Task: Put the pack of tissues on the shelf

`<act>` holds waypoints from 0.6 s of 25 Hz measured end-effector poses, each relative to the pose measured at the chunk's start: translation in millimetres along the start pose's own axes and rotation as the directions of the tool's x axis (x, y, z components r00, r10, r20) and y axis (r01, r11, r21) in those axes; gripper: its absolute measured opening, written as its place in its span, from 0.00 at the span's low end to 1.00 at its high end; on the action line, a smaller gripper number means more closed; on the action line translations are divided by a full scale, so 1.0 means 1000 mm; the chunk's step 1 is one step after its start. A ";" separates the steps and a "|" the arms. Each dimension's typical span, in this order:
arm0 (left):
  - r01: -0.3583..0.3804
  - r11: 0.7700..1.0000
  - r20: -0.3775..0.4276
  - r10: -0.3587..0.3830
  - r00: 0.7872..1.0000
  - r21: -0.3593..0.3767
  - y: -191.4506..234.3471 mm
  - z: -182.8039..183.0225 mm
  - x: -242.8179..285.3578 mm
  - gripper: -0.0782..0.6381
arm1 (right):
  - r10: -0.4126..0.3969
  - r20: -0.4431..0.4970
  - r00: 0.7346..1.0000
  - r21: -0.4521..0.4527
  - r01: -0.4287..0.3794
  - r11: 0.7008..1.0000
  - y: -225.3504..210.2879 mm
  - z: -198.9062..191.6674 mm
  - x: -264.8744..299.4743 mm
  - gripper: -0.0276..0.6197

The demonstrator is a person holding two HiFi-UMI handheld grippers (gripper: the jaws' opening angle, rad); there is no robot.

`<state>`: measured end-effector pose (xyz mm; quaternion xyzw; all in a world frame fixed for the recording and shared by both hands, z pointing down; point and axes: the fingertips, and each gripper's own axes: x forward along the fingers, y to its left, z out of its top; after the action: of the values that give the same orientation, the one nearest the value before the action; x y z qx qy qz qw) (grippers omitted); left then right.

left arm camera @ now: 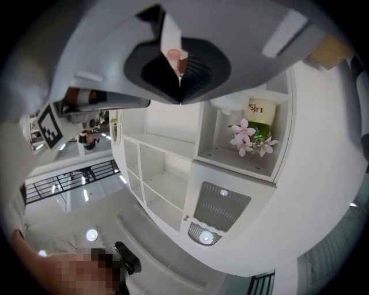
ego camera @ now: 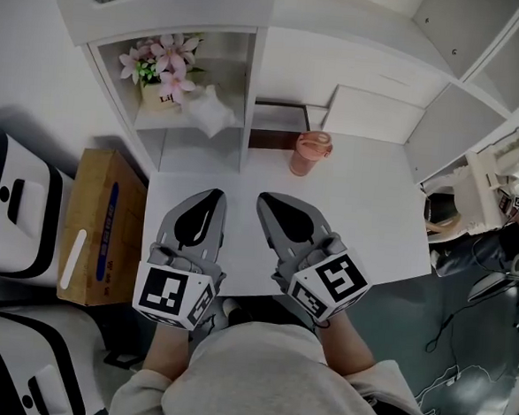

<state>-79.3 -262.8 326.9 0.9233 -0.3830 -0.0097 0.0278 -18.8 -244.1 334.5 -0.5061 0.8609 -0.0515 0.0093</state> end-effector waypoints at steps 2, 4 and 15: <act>0.005 1.000 0.000 -0.005 1.000 0.002 -0.002 0.000 -0.001 0.11 | -0.001 0.002 1.000 -0.002 0.001 1.000 0.002 0.001 -0.002 0.04; 0.009 1.000 -0.002 -0.009 1.000 0.002 -0.004 -0.001 -0.003 0.11 | -0.001 0.003 1.000 -0.003 0.001 1.000 0.003 0.001 -0.004 0.04; 0.019 1.000 0.004 -0.019 1.000 -0.003 -0.007 0.000 -0.016 0.11 | -0.004 0.012 1.000 -0.010 0.004 1.000 0.016 0.006 -0.011 0.04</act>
<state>-85.4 -246.6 326.3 0.9268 -0.3743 -0.0124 0.0282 -26.6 -227.3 327.1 -0.5080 0.8601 -0.0441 0.0117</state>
